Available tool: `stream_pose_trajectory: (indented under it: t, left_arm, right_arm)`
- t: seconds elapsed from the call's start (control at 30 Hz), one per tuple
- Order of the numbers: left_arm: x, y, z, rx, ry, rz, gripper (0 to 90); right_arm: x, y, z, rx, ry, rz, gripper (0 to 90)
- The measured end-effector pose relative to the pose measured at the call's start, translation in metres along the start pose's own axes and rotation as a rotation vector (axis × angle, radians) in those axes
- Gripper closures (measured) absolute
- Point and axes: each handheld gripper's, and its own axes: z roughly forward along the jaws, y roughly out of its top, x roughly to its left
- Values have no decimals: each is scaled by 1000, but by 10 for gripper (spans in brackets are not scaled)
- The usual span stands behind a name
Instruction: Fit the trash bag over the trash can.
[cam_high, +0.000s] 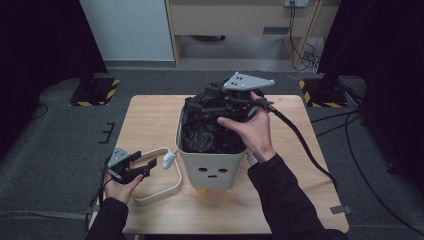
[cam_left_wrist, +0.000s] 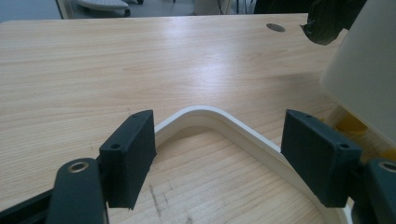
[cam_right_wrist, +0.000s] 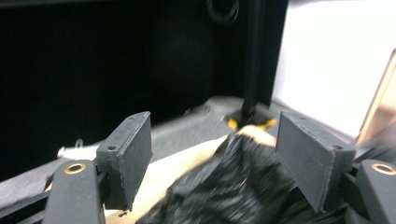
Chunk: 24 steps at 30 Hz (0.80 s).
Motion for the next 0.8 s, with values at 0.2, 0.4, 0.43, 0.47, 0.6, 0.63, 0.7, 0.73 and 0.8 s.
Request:
stream_pose_trajectory:
  t: [0.2,0.4,0.43,0.47,0.6,0.63,0.7,0.73,0.8]
  left_arm:
    - [0,1,-1,-11,-4,-13,256]
    - [0,1,-1,-13,-3,-17,256]
    - [0,1,-1,-13,-3,-17,256]
    - [0,1,-1,-13,-3,-17,256]
    - [-1,2,-1,-18,-7,-21,260]
    - [-1,3,-2,-24,-8,-25,261]
    - [-1,4,-3,-32,-5,-27,266]
    - [0,4,-4,-40,-4,-31,269]
    - [0,6,-6,-52,0,-39,276]
  right_arm:
    - [-14,30,-35,-130,-88,14,320]
    - [-44,31,-73,-147,-215,32,333]
    - [-51,26,-78,-144,-237,38,337]
    - [-57,21,-83,-132,-254,43,339]
    - [-78,-11,-94,-96,-260,104,353]
    - [-81,-18,-96,-93,-248,119,358]
    - [-83,-32,-98,-77,-214,125,374]
    - [-83,-38,-99,-77,-199,130,384]
    - [-82,-47,-100,-74,-171,144,412]
